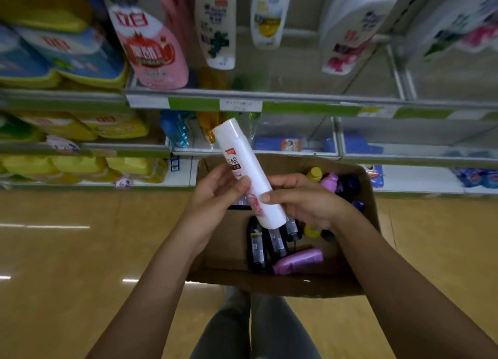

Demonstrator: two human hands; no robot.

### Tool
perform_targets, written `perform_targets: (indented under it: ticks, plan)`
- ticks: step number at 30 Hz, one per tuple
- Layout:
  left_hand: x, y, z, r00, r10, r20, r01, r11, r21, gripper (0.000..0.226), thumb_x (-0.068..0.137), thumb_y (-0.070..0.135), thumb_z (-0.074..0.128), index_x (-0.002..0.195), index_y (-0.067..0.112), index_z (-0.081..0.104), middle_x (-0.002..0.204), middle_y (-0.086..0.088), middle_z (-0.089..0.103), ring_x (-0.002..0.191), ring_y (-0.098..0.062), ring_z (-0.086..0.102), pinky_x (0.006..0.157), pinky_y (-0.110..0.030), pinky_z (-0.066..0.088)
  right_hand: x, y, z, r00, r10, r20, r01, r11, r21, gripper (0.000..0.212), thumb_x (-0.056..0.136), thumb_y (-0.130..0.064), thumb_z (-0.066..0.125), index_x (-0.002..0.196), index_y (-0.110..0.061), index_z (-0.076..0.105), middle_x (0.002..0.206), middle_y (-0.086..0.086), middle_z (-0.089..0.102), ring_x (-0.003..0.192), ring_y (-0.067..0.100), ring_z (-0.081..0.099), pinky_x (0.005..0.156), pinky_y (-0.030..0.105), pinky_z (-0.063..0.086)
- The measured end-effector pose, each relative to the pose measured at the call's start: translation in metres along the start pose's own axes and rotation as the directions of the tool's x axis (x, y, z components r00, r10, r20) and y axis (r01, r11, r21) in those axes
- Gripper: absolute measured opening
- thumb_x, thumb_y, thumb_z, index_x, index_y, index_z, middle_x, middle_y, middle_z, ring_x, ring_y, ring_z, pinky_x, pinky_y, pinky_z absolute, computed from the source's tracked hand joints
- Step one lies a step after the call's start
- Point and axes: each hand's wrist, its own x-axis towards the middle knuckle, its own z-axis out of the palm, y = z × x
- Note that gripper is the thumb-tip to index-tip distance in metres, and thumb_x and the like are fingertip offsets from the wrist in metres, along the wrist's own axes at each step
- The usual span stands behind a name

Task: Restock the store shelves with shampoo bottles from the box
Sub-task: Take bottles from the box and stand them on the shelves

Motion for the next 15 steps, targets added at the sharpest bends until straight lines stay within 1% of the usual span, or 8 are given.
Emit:
perform_targets:
  ticks: [2, 5, 7, 10, 12, 13, 15]
  plan:
    - [-0.002, 0.015, 0.004, 0.999, 0.028, 0.04, -0.025, 0.998, -0.063, 0.035, 0.075, 0.02, 0.064, 0.11, 0.018, 0.062, 0.104, 0.003, 0.072, 0.099, -0.009, 0.066, 0.079, -0.019, 0.051, -0.01, -0.011, 0.005, 1.0, 0.0, 0.02, 0.0, 1.0, 0.029, 0.032, 0.082, -0.008, 0.066, 0.114, -0.006, 0.067, 0.109, 0.012, 0.071, 0.101, 0.021, 0.067, 0.088, 0.03, 0.054]
    - [-0.006, 0.034, 0.009, 0.997, 0.062, 0.055, -0.056, 0.994, -0.097, 0.035, 0.072, 0.018, 0.067, 0.106, 0.017, 0.064, 0.098, 0.002, 0.074, 0.091, -0.009, 0.068, 0.072, -0.018, 0.052, -0.023, -0.024, 0.012, 0.999, -0.021, 0.035, 0.02, 0.999, 0.037, 0.033, 0.083, -0.011, 0.065, 0.115, -0.007, 0.067, 0.117, 0.014, 0.069, 0.109, 0.024, 0.066, 0.093, 0.032, 0.053]
    - [-0.009, 0.044, 0.01, 0.996, 0.082, 0.045, -0.079, 0.994, -0.078, 0.041, 0.069, 0.02, 0.07, 0.109, 0.015, 0.064, 0.101, 0.0, 0.073, 0.094, -0.01, 0.068, 0.073, -0.019, 0.052, -0.03, -0.032, 0.014, 0.999, -0.04, 0.036, 0.04, 0.999, -0.004, 0.034, 0.083, -0.012, 0.063, 0.116, -0.006, 0.067, 0.119, 0.014, 0.068, 0.113, 0.025, 0.065, 0.095, 0.033, 0.053]
    - [-0.013, 0.062, 0.012, 0.993, 0.117, 0.03, -0.116, 0.993, -0.036, 0.047, 0.066, 0.021, 0.073, 0.112, 0.014, 0.063, 0.105, 0.0, 0.073, 0.098, -0.012, 0.068, 0.076, -0.021, 0.053, -0.042, -0.048, 0.016, 0.997, -0.08, -0.002, 0.079, 0.988, -0.135, 0.037, 0.085, -0.012, 0.061, 0.121, -0.003, 0.063, 0.122, 0.012, 0.067, 0.116, 0.024, 0.063, 0.097, 0.031, 0.051]
    - [-0.016, 0.073, 0.015, 0.989, 0.145, 0.027, -0.146, 0.989, 0.02, 0.05, 0.065, 0.02, 0.075, 0.113, 0.014, 0.063, 0.108, 0.0, 0.072, 0.101, -0.013, 0.067, 0.081, -0.024, 0.054, -0.051, -0.063, 0.016, 0.989, -0.142, -0.048, 0.127, 0.966, -0.227, 0.037, 0.086, -0.014, 0.062, 0.121, -0.003, 0.064, 0.121, 0.009, 0.068, 0.116, 0.022, 0.064, 0.099, 0.03, 0.05]
    - [-0.017, 0.079, 0.016, 0.987, 0.159, 0.032, -0.161, 0.985, 0.059, 0.049, 0.066, 0.019, 0.076, 0.113, 0.017, 0.063, 0.109, 0.002, 0.072, 0.101, -0.012, 0.067, 0.083, -0.026, 0.054, -0.054, -0.071, 0.015, 0.976, -0.196, -0.093, 0.166, 0.951, -0.262, 0.038, 0.085, -0.016, 0.062, 0.121, -0.003, 0.064, 0.119, 0.009, 0.069, 0.115, 0.021, 0.064, 0.102, 0.033, 0.049]
    - [-0.019, 0.088, 0.019, 0.982, 0.183, 0.046, -0.188, 0.971, 0.146, 0.043, 0.07, 0.016, 0.078, 0.11, 0.022, 0.064, 0.107, 0.006, 0.072, 0.1, -0.009, 0.067, 0.086, -0.029, 0.053, -0.058, -0.09, 0.018, 0.923, -0.331, -0.196, 0.266, 0.917, -0.296, 0.046, 0.083, -0.021, 0.065, 0.125, -0.004, 0.062, 0.119, 0.01, 0.069, 0.115, 0.022, 0.064, 0.106, 0.041, 0.046]
